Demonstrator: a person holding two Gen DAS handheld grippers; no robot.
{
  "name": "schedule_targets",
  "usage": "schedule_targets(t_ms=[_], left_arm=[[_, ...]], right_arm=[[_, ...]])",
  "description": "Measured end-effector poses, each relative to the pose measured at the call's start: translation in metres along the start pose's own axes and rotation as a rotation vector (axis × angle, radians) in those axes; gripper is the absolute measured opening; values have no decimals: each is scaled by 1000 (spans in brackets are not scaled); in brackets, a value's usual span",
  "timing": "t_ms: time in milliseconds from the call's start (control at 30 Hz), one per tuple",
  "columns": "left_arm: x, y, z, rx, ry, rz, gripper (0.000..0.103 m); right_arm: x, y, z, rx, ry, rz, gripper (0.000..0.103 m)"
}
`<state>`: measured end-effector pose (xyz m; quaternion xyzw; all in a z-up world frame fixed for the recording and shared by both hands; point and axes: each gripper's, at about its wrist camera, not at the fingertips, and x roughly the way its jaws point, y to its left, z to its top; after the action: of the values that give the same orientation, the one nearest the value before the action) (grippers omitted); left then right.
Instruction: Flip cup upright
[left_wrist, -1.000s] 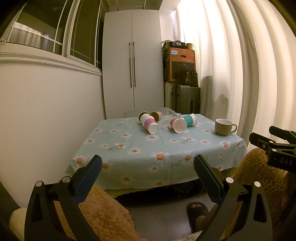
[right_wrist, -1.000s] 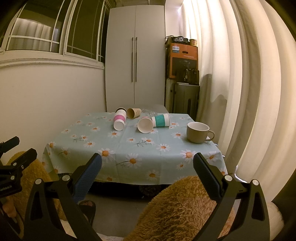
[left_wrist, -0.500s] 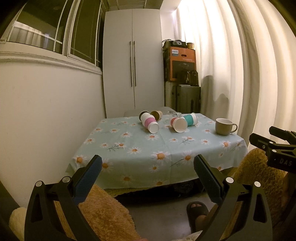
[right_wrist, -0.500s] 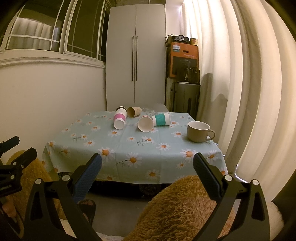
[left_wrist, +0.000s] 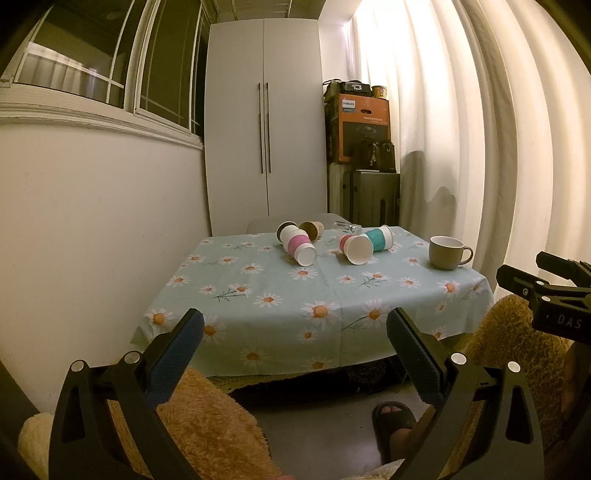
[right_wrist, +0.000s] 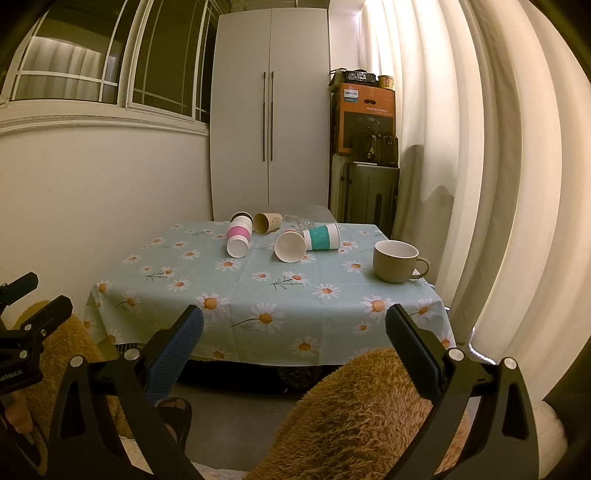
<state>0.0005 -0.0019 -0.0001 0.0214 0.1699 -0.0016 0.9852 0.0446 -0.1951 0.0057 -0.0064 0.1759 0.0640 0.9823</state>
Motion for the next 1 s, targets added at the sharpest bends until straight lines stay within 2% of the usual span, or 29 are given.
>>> schedule_targets(t_ms=[1000], left_arm=[[2,0,-4,3,1,1,97]], right_arm=[[2,-1,0,1,9,-2,98]])
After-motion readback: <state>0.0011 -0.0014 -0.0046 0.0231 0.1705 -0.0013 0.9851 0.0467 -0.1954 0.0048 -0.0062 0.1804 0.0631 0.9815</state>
